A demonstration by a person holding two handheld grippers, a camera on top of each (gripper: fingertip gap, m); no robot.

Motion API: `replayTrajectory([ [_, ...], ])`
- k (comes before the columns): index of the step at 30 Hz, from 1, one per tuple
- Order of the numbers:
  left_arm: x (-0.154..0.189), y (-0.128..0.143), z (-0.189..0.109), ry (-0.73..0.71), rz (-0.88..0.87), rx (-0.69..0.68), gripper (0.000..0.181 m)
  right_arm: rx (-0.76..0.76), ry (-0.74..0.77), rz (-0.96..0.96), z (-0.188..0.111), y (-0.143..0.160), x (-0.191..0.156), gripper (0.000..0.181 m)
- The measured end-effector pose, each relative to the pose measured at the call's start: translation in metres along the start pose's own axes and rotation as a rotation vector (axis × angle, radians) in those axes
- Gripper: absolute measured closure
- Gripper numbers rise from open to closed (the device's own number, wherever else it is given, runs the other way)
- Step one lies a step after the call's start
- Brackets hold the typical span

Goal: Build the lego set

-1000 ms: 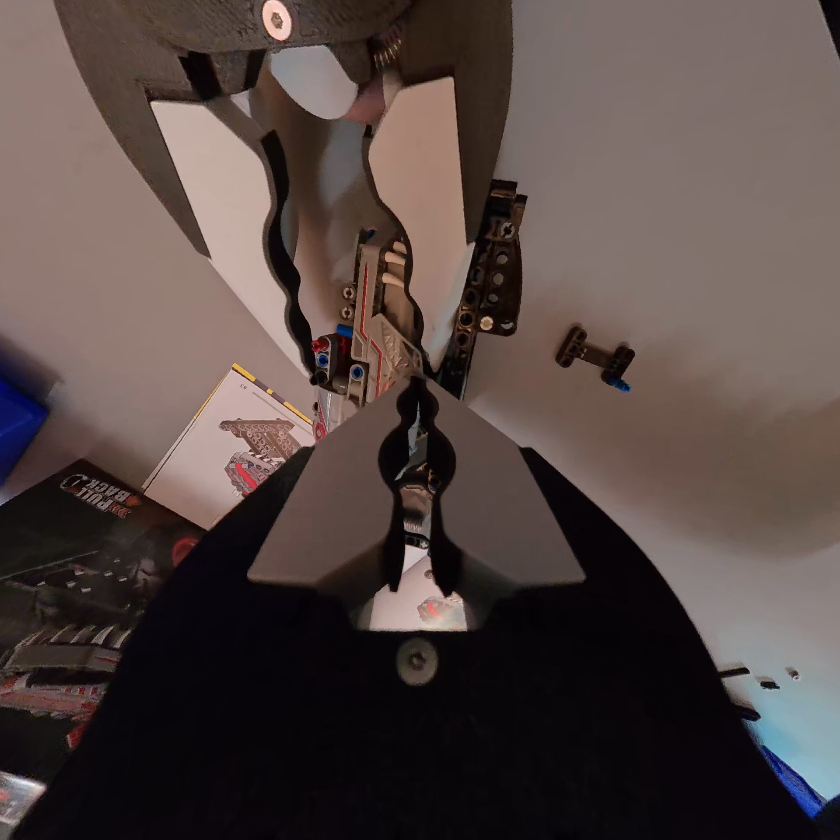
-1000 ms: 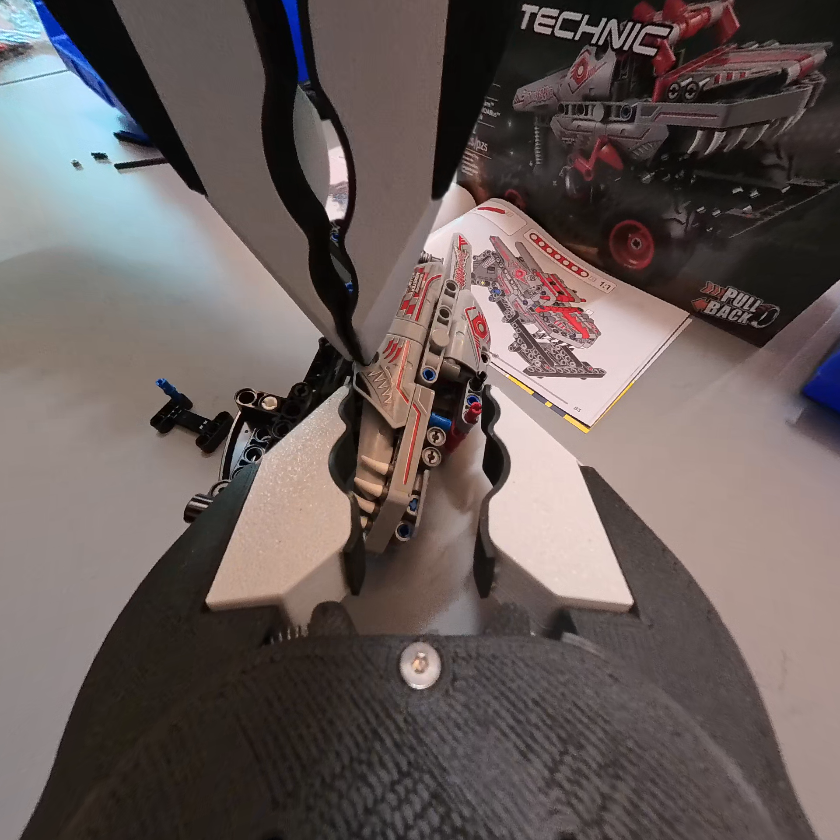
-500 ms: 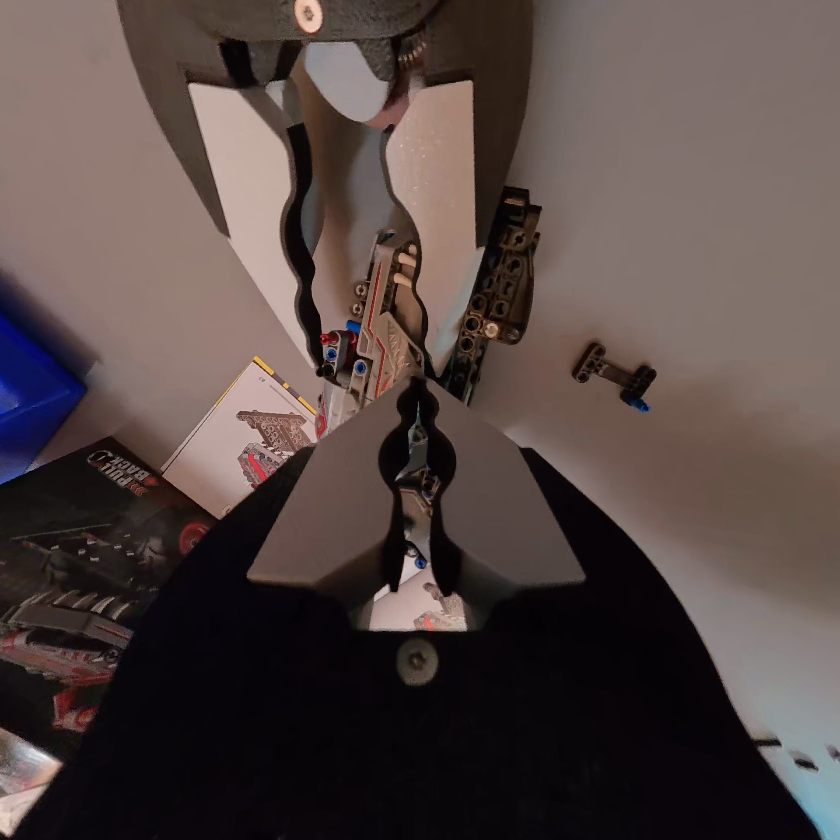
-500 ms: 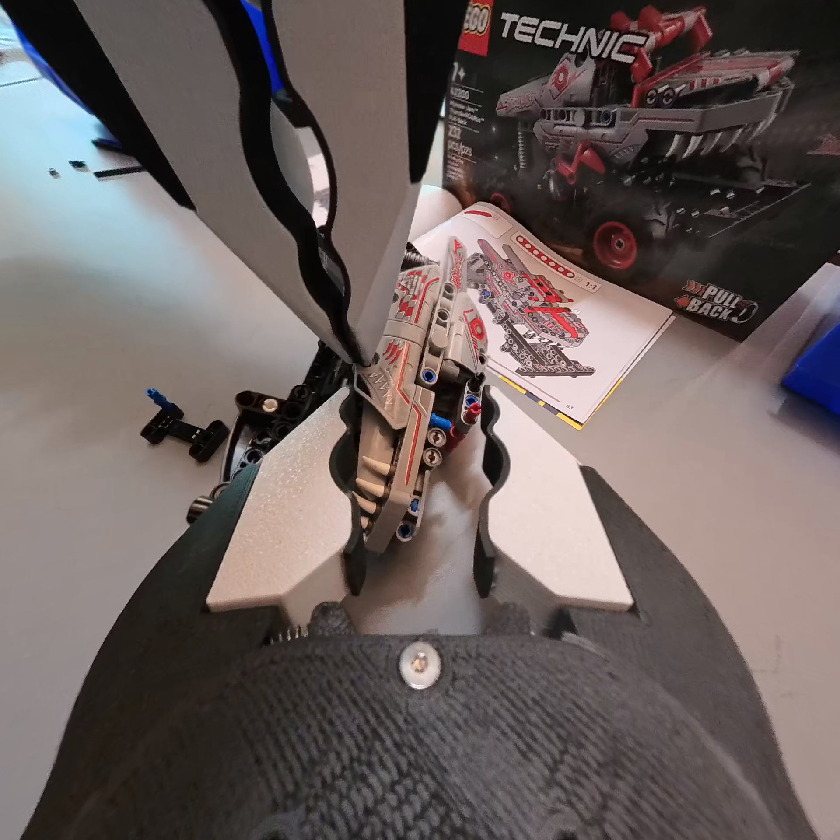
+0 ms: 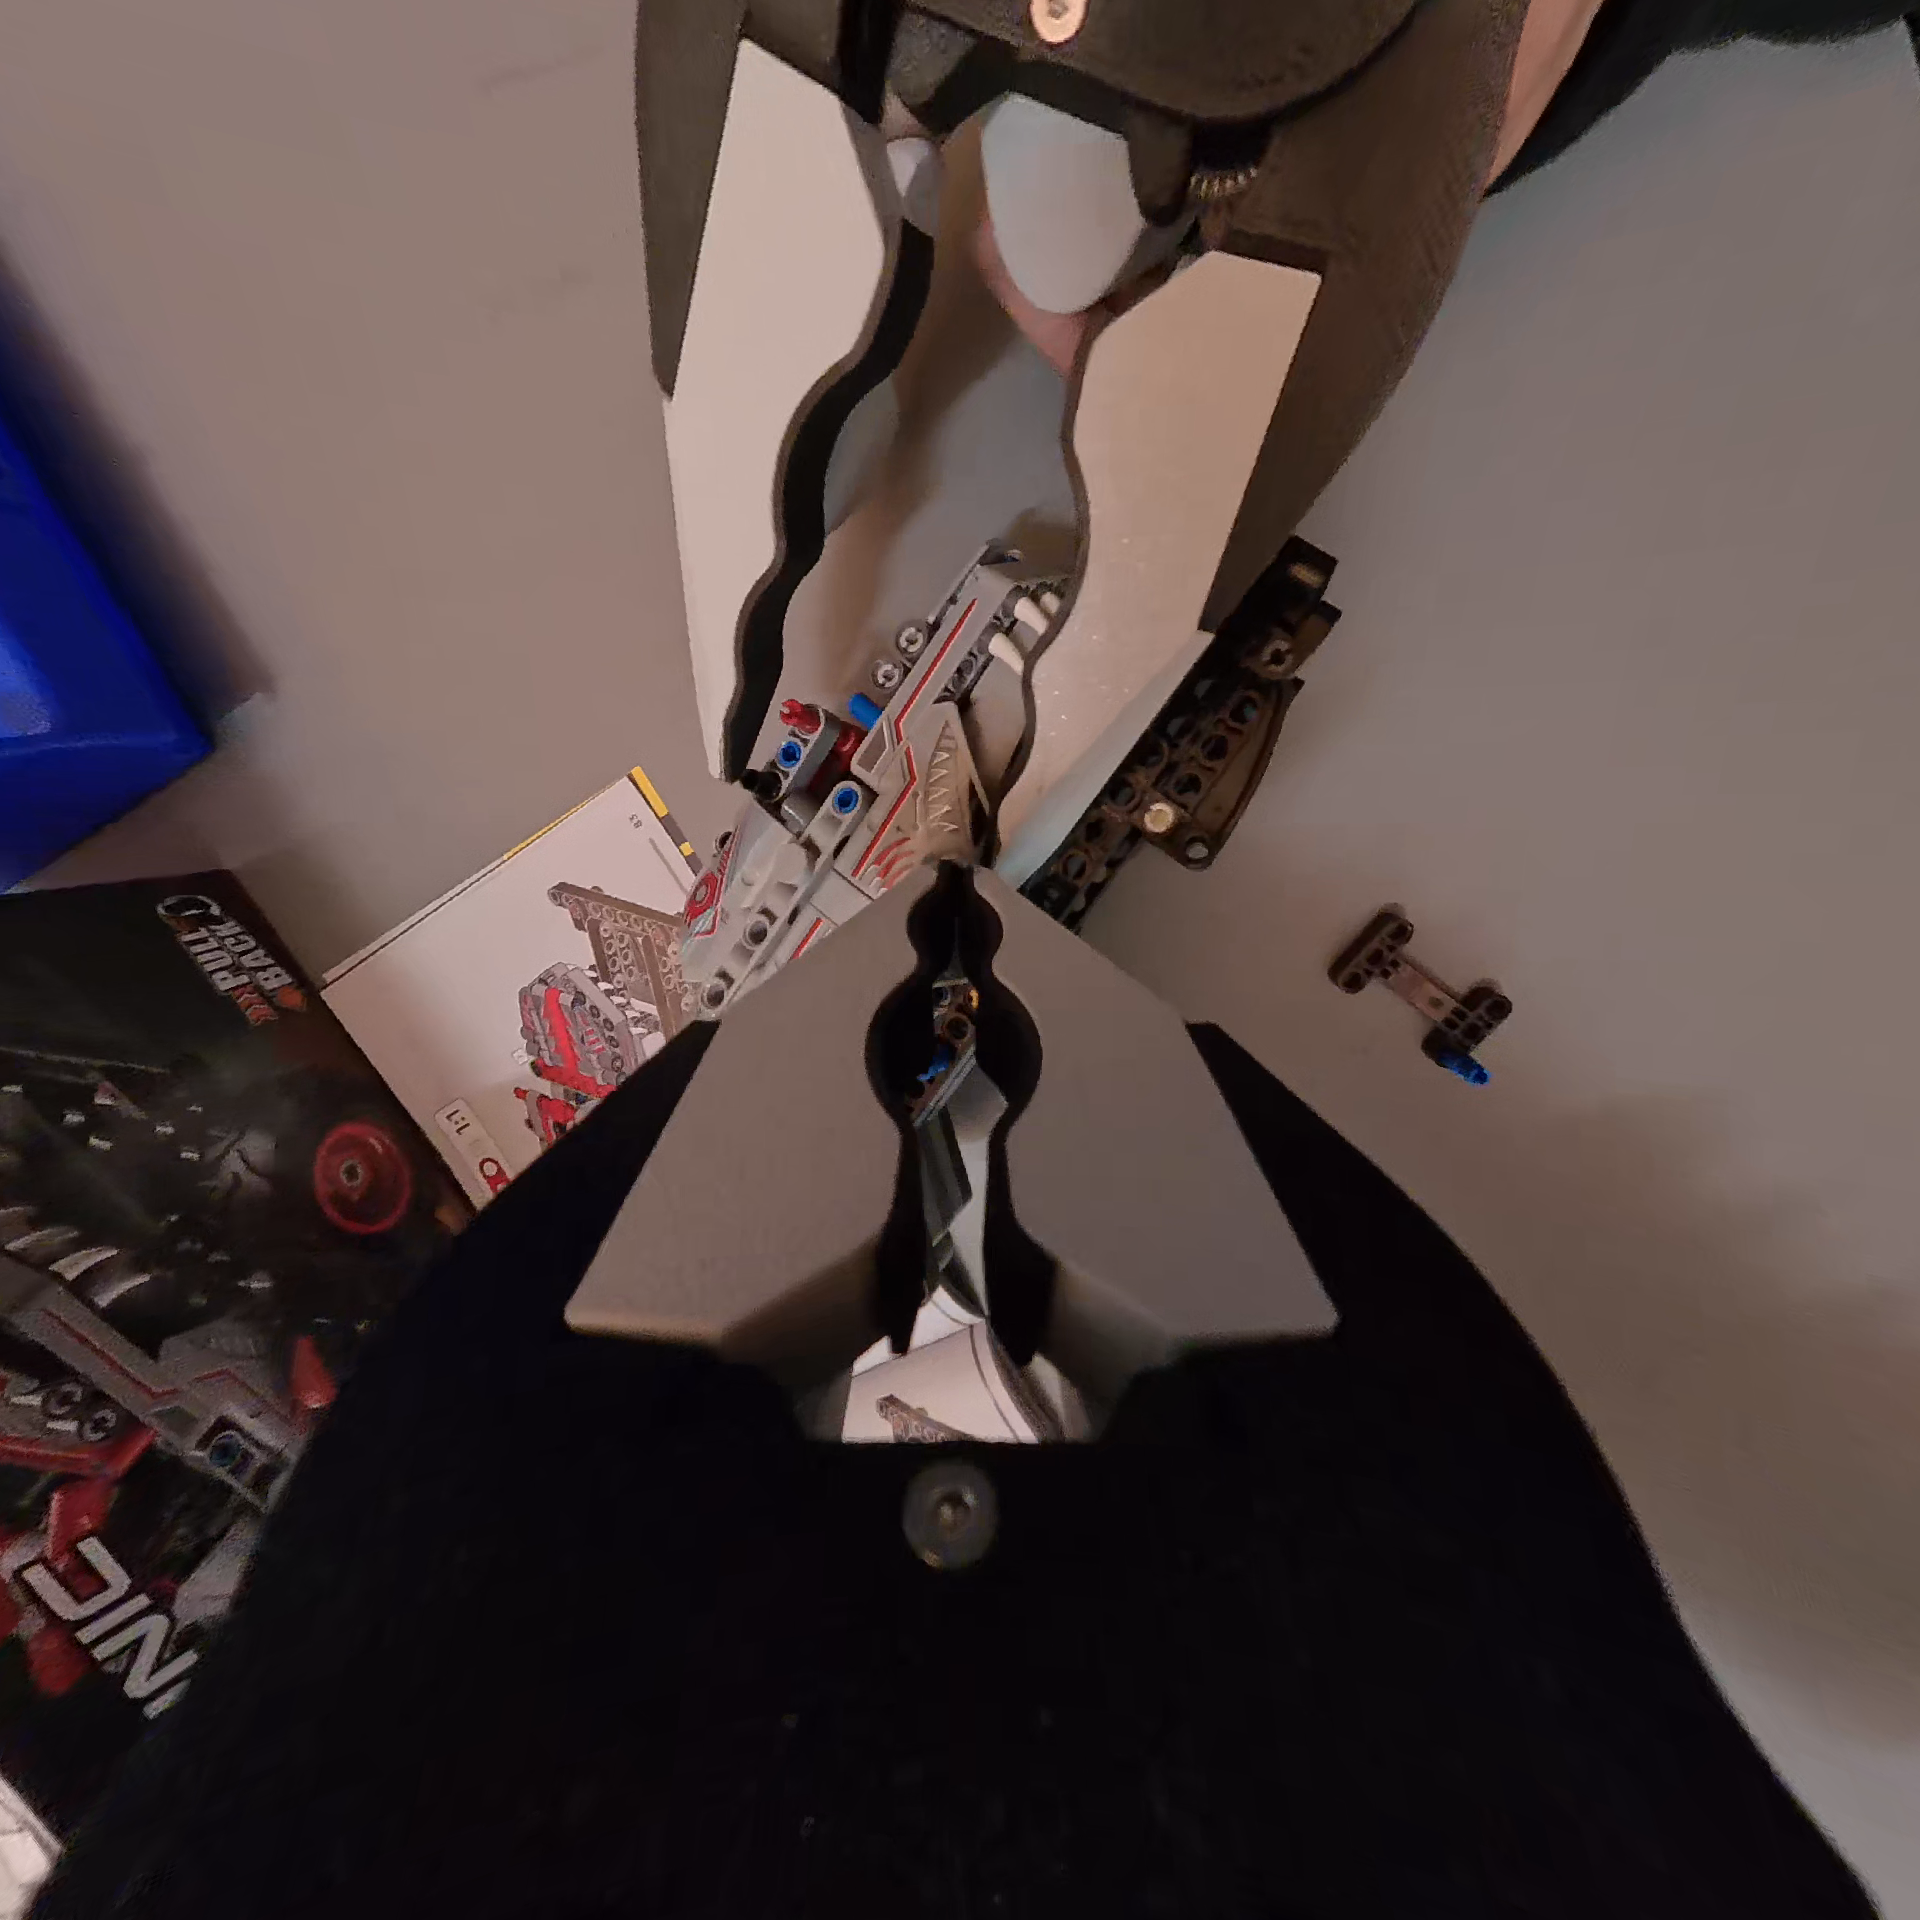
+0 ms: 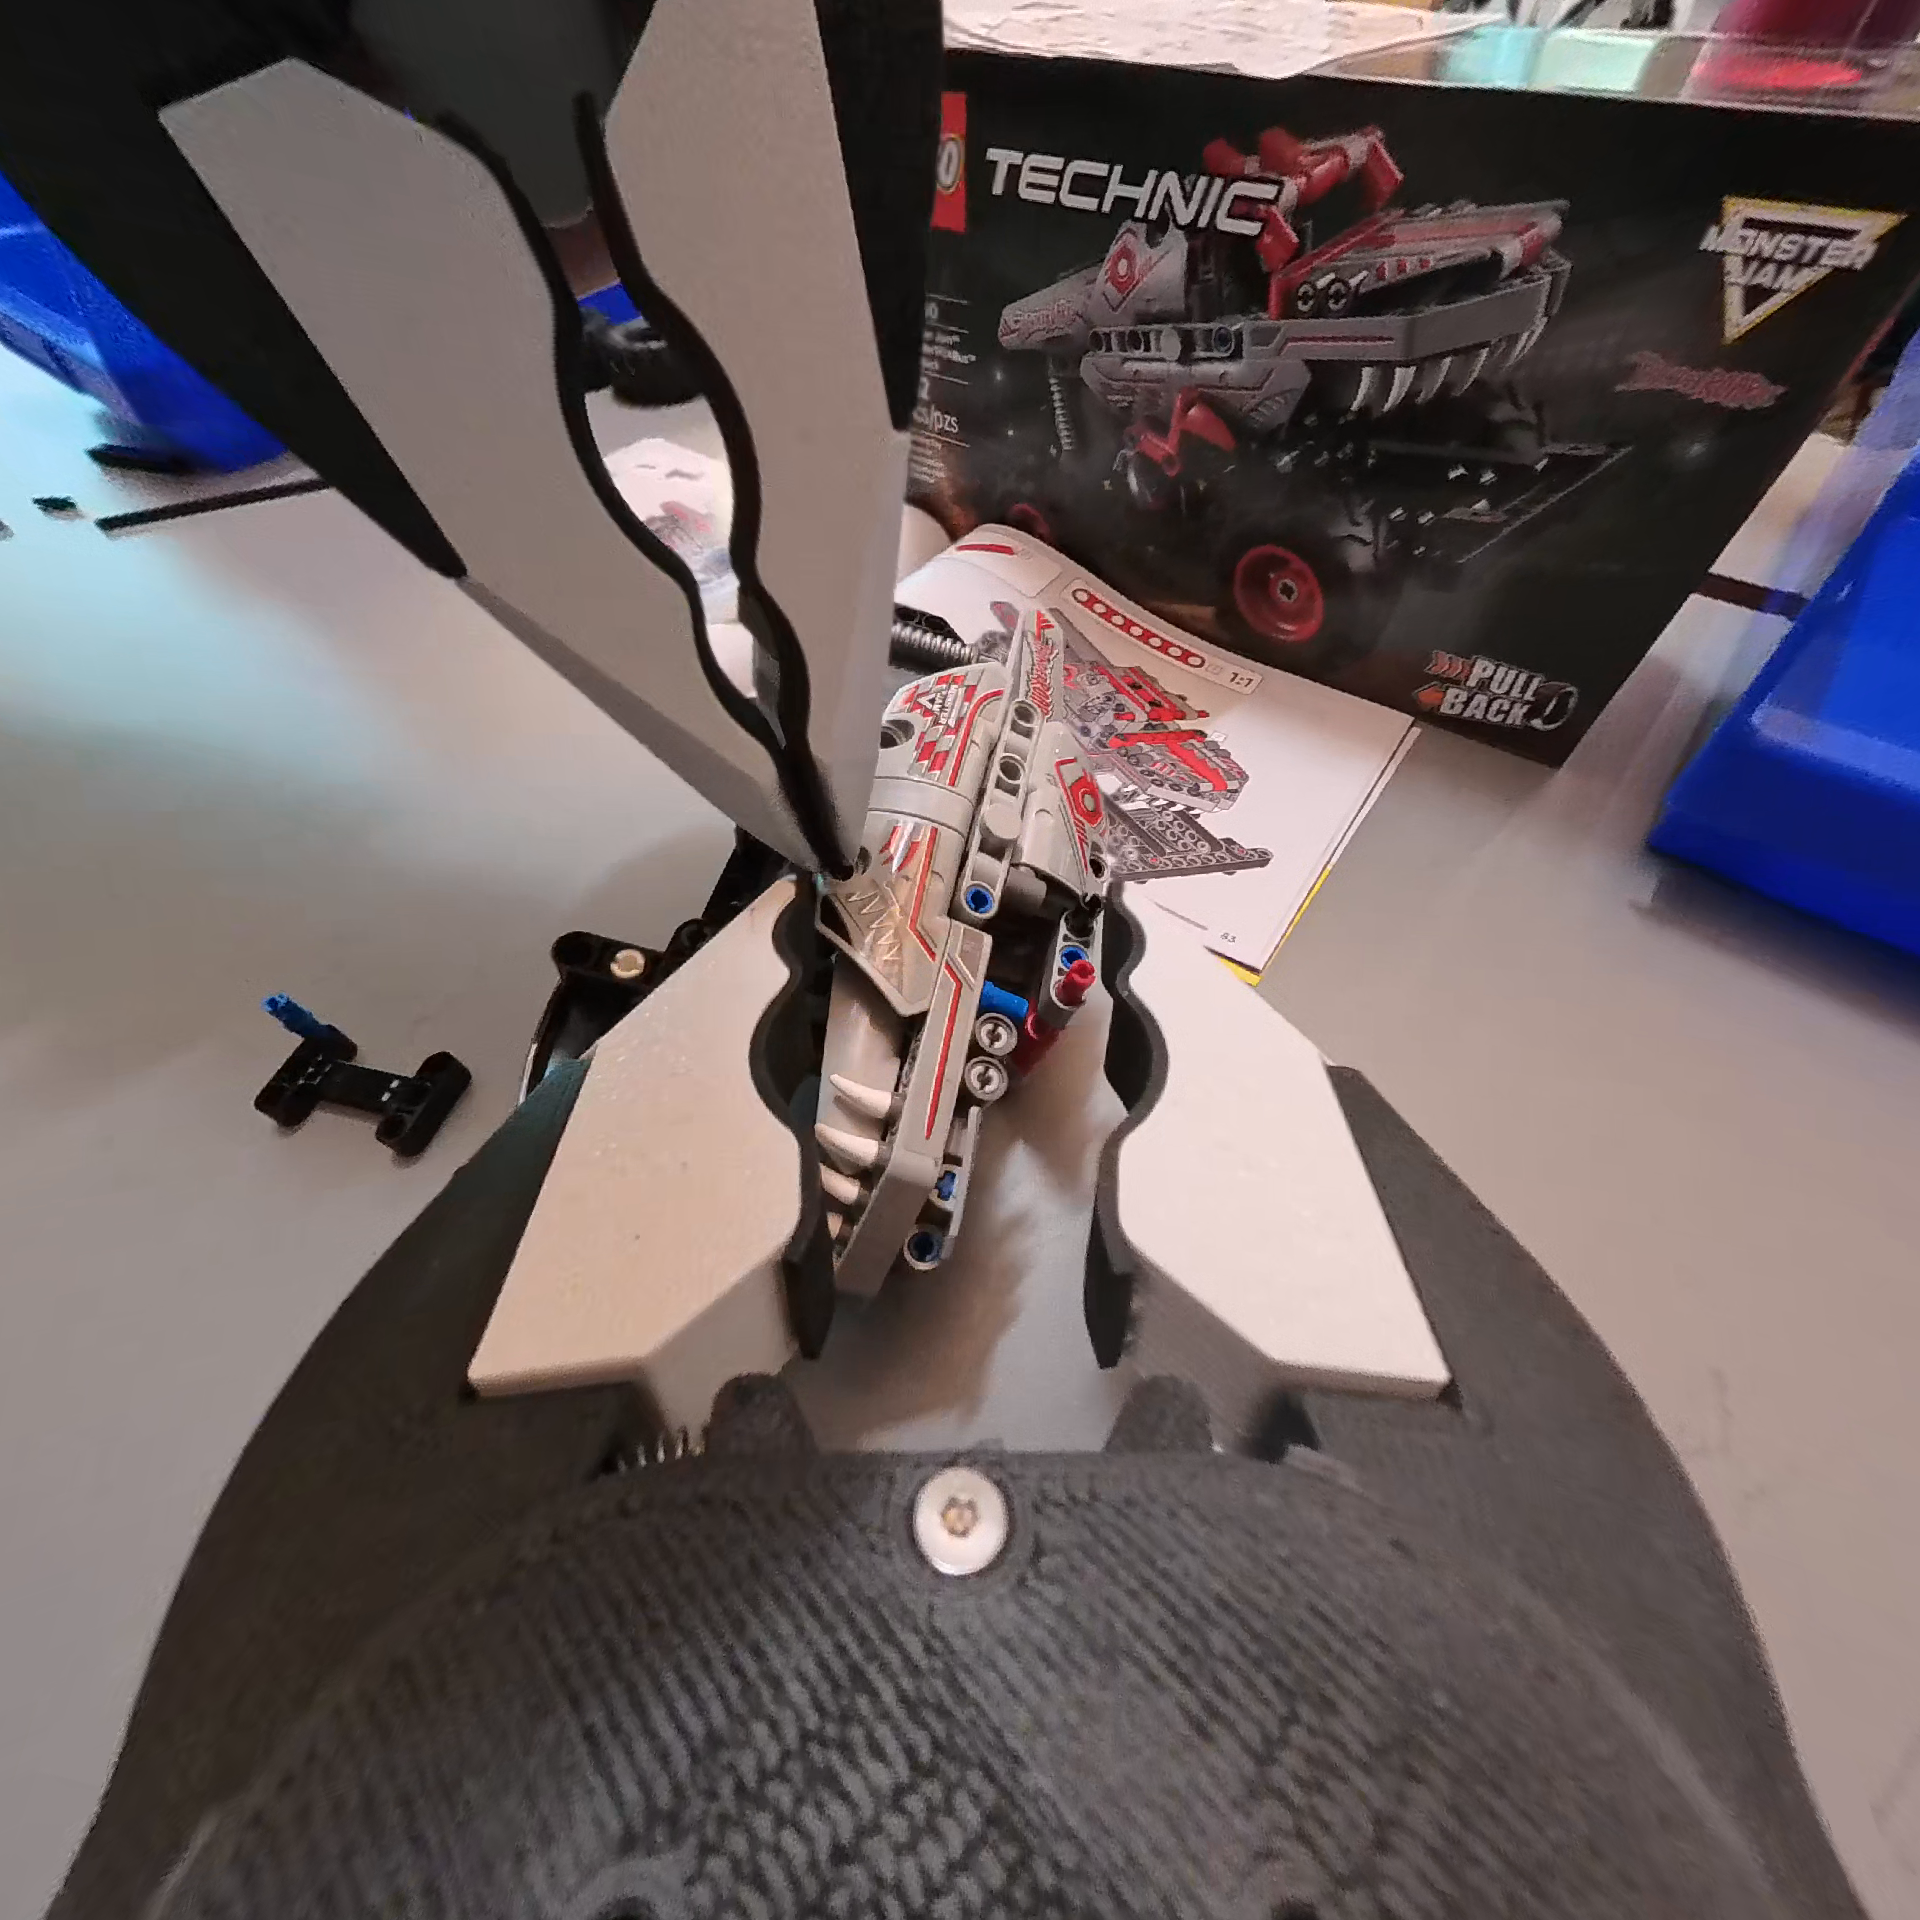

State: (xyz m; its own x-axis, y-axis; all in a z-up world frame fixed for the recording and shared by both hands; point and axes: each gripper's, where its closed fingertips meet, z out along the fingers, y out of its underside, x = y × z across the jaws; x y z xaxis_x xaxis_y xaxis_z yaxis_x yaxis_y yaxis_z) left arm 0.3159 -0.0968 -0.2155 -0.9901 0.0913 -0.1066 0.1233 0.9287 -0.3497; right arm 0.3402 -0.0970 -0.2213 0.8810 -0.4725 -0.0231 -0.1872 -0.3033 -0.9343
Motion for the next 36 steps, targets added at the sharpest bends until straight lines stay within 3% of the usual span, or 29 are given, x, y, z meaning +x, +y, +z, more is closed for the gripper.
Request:
replayTrajectory([
  [21,0.001,0.000,-0.001,0.016,0.173,-0.017,0.181,-0.049,0.032,-0.075,0.000,0.008,-0.001,0.127],
  [25,-0.005,0.009,-0.004,-0.010,0.215,-0.071,0.181,-0.011,0.020,-0.030,-0.004,0.003,0.002,0.128],
  [36,-0.007,0.008,-0.004,-0.008,0.293,-0.025,0.181,0.011,-0.029,0.046,0.004,-0.004,-0.001,0.123],
])
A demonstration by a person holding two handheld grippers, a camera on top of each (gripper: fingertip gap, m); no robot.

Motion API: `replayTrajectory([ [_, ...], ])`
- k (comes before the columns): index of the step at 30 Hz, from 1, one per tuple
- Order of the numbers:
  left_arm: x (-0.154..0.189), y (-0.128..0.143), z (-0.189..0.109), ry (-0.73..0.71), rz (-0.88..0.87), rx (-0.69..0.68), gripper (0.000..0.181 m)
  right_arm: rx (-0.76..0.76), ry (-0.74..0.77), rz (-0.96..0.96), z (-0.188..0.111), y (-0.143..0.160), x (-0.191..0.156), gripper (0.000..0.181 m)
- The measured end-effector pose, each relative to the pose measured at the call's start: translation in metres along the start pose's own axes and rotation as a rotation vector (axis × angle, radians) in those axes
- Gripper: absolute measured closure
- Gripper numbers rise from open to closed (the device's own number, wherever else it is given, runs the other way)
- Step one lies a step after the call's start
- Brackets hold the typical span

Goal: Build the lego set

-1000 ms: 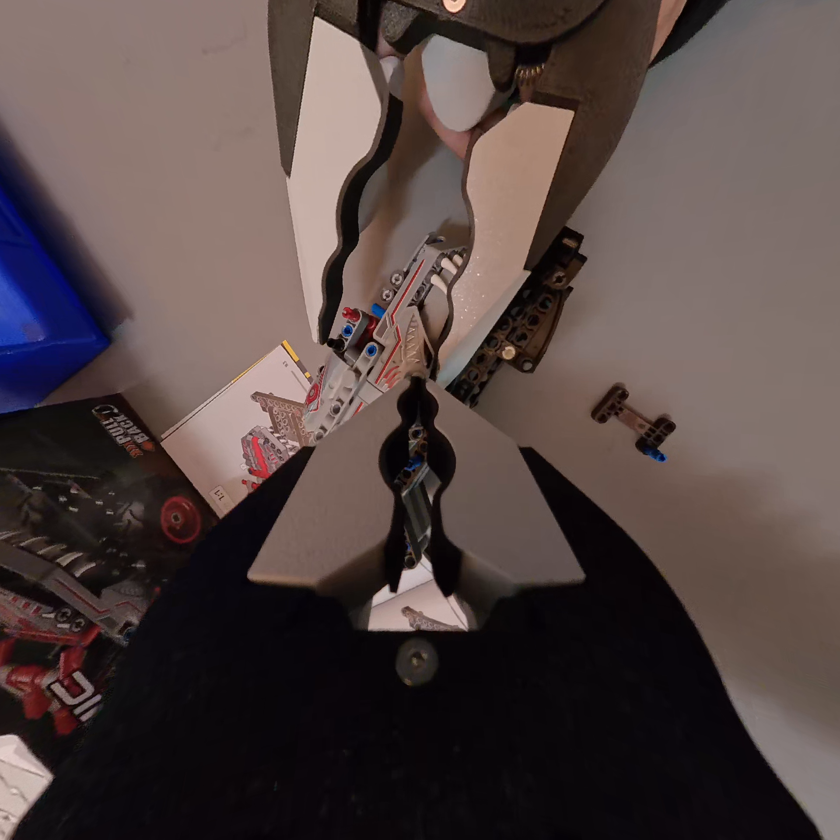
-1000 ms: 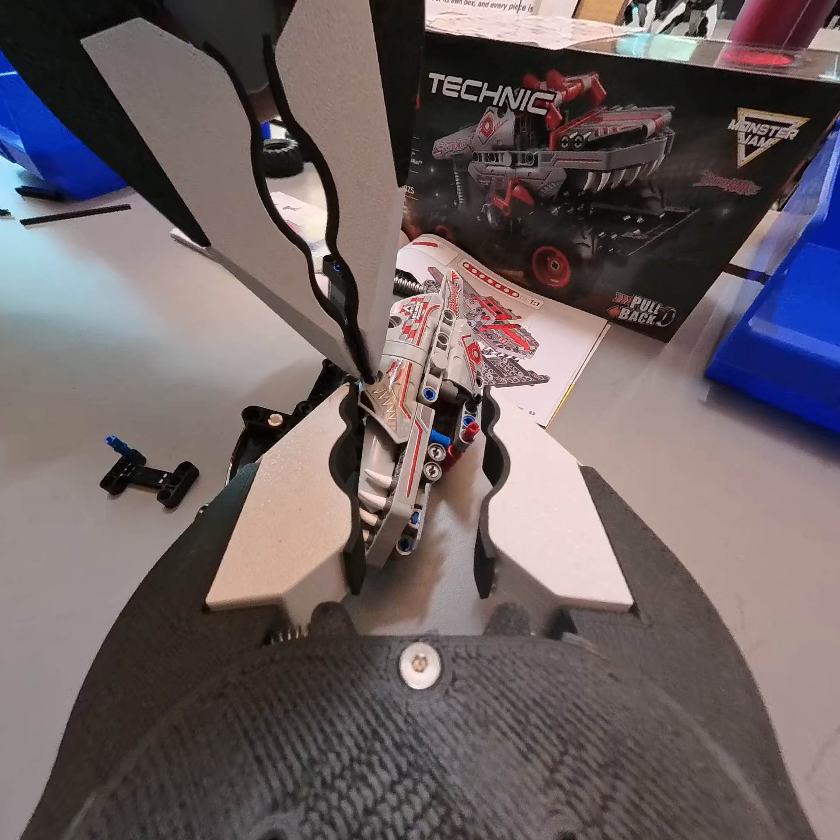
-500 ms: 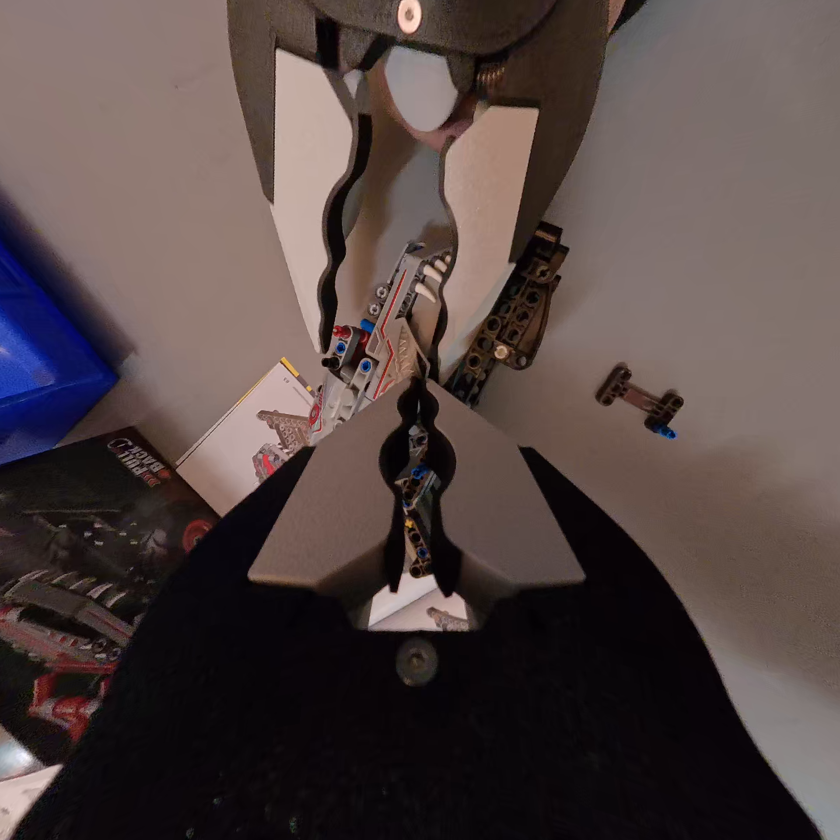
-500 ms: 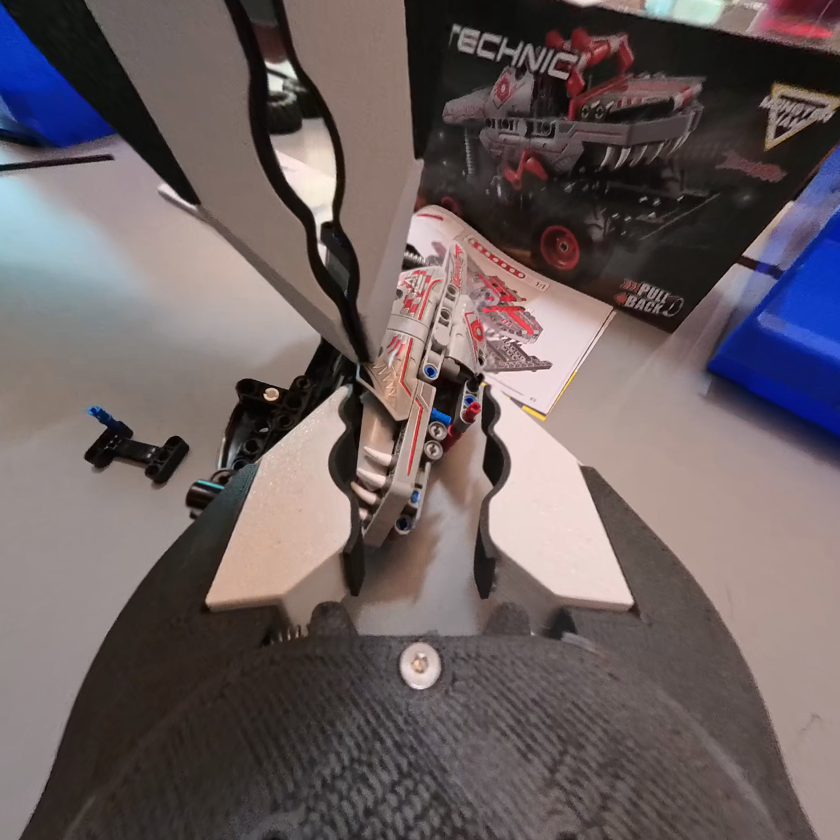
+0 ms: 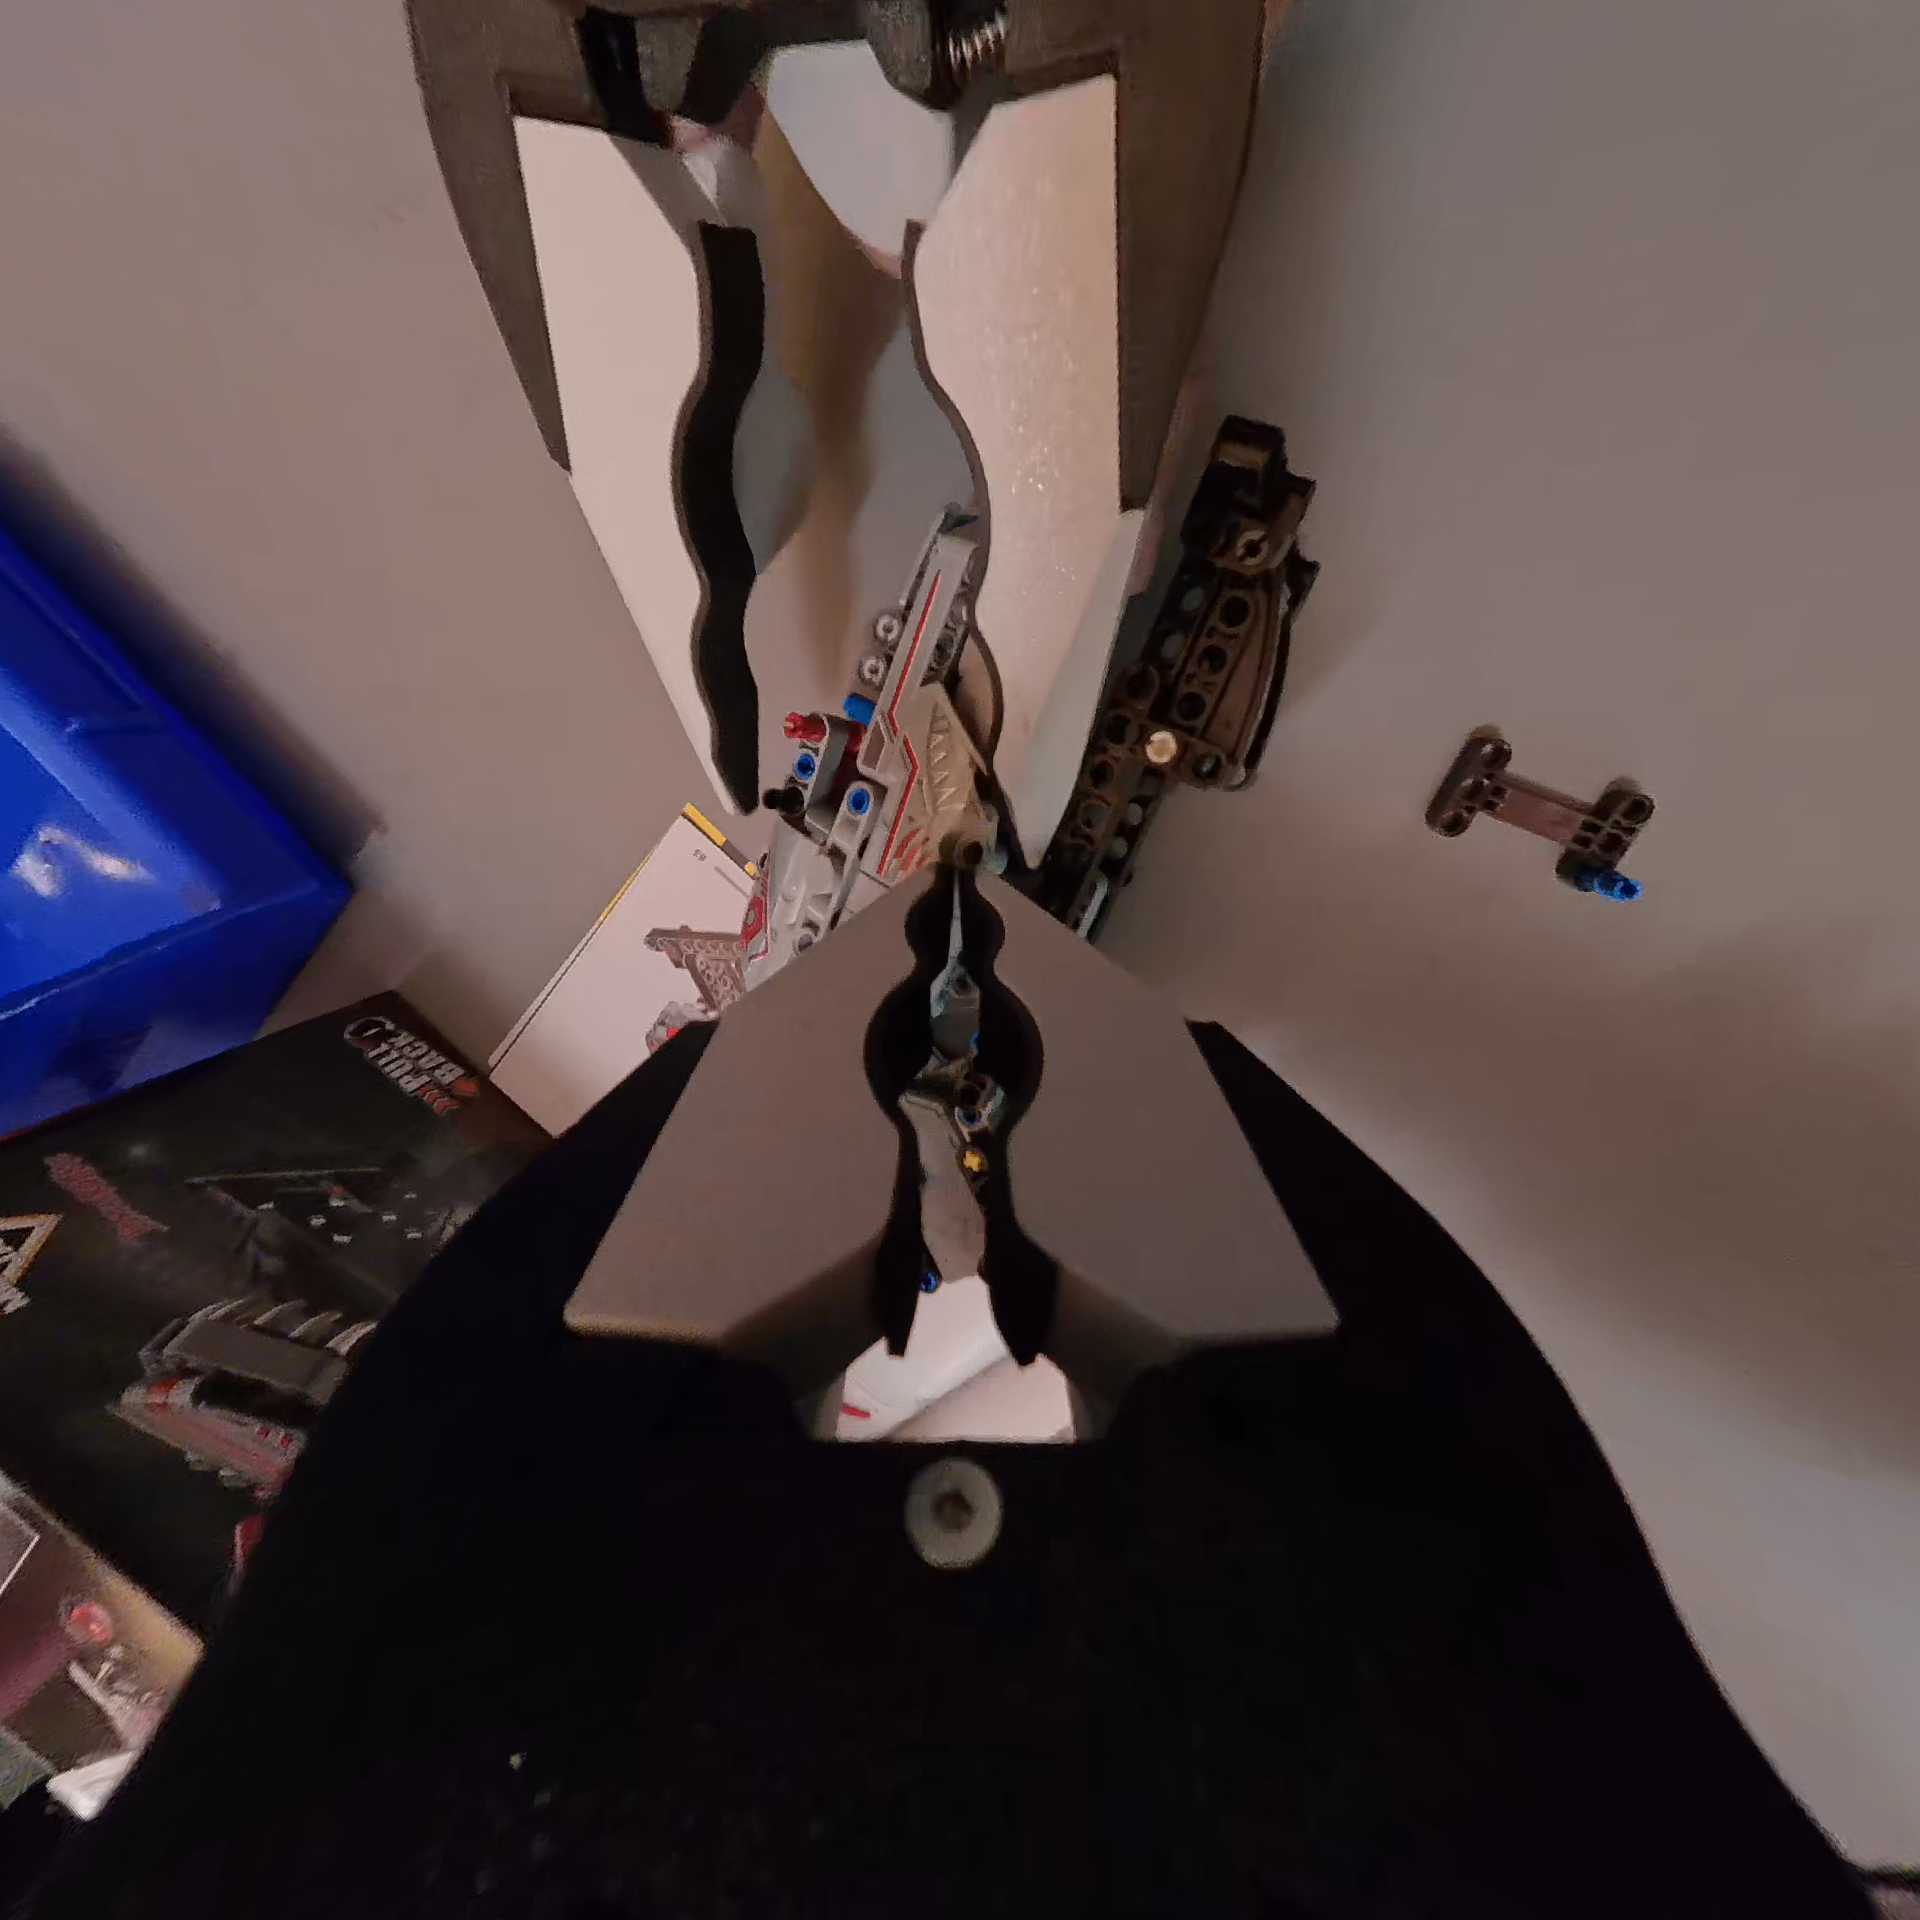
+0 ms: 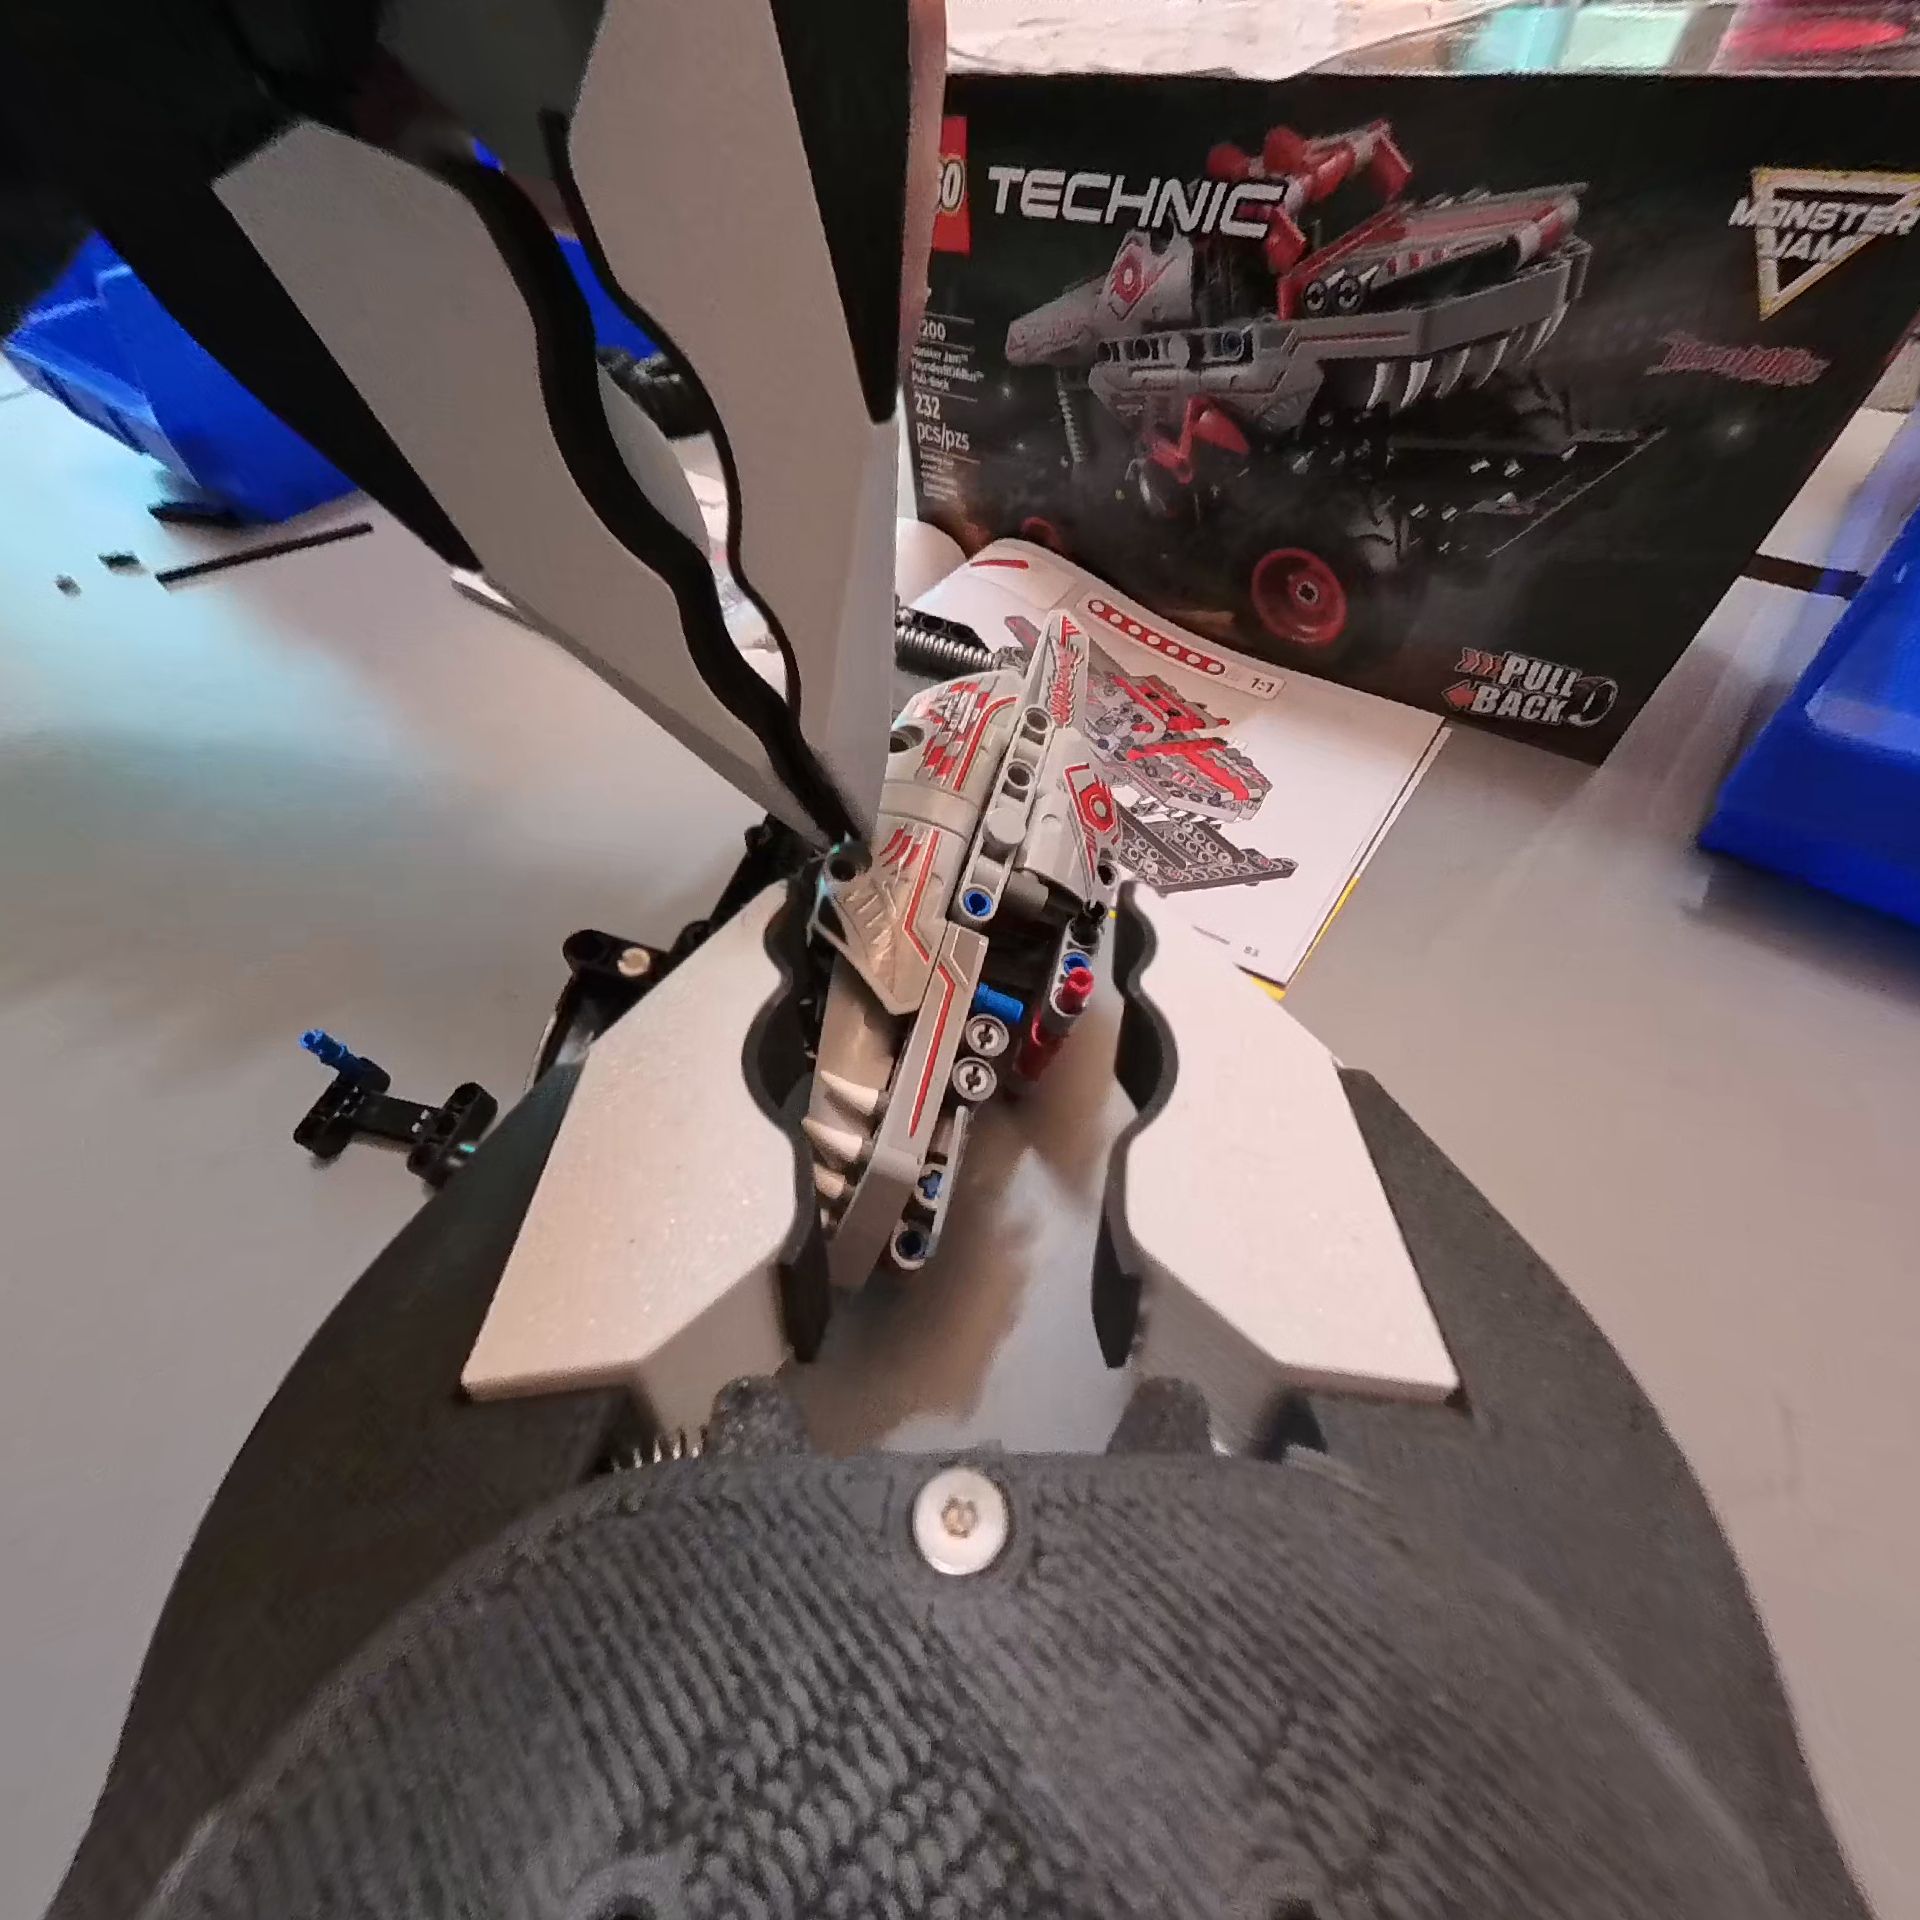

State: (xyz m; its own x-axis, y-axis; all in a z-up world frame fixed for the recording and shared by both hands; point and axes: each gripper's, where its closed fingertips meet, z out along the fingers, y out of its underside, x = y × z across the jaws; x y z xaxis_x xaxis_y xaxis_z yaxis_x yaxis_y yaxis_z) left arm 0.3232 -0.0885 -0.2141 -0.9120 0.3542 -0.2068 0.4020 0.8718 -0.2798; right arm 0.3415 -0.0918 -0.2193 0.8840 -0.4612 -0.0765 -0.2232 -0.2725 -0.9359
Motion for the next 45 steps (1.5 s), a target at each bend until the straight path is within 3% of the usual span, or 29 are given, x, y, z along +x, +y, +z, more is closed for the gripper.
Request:
replayTrajectory([
  [3,0.000,-0.004,0.001,0.008,0.002,0.055,0.181,-0.025,0.014,0.012,0.003,0.003,0.001,0.122],
  [13,0.001,0.001,0.002,0.020,0.014,0.046,0.181,-0.027,0.076,0.010,0.004,0.004,0.004,0.127],
  [25,0.006,0.007,0.002,0.196,0.056,-0.071,0.181,-0.029,0.090,0.002,0.004,0.004,0.005,0.128],
  [28,0.003,0.010,0.000,0.165,0.140,-0.123,0.181,-0.024,0.094,-0.022,0.005,0.003,0.003,0.129],
  [33,-0.010,-0.003,-0.010,0.093,0.195,-0.084,0.181,-0.027,0.076,0.006,0.005,0.003,0.004,0.128],
  [45,0.004,-0.003,-0.010,0.228,0.158,-0.059,0.173,-0.028,0.059,0.022,0.005,0.003,0.004,0.128],
])
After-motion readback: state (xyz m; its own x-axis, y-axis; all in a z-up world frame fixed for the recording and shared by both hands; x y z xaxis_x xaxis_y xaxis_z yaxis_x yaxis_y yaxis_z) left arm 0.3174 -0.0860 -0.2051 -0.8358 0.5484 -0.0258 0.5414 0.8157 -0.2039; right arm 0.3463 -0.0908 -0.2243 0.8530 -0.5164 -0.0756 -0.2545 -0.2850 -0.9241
